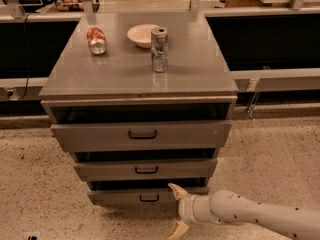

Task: Open bottom drawer

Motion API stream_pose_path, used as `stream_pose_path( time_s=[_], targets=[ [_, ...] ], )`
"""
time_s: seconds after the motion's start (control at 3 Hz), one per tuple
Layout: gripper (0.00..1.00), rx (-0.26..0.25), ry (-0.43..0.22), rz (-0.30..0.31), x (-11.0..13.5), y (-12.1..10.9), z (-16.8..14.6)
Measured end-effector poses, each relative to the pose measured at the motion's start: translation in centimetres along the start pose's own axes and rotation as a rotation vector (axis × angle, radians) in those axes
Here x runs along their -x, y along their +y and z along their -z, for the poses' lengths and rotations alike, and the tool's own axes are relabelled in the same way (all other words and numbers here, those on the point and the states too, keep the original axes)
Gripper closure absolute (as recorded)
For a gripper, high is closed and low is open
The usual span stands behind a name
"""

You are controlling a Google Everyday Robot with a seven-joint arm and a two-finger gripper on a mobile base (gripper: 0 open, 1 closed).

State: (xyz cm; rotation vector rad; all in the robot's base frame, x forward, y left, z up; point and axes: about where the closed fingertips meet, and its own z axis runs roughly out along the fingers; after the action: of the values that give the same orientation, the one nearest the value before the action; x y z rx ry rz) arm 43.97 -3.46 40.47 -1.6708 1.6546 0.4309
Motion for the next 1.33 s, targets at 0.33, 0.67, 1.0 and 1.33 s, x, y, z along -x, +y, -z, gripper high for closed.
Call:
stream_pose_path(
  time_s=[0.33, 0.67, 1.0, 1.33],
  targets=[
    [0.0, 0.007, 0.014, 0.006, -0.1, 0.1, -0.4],
    [0.0, 0.033, 0.093, 0.013, -1.6, 0.6, -1.2],
    [0.0, 0.082, 0.203, 0.037, -5.4, 1.1, -3.6],
    [0.0, 0.135, 0.224, 0.085, -7.6, 1.4, -6.7]
  ],
)
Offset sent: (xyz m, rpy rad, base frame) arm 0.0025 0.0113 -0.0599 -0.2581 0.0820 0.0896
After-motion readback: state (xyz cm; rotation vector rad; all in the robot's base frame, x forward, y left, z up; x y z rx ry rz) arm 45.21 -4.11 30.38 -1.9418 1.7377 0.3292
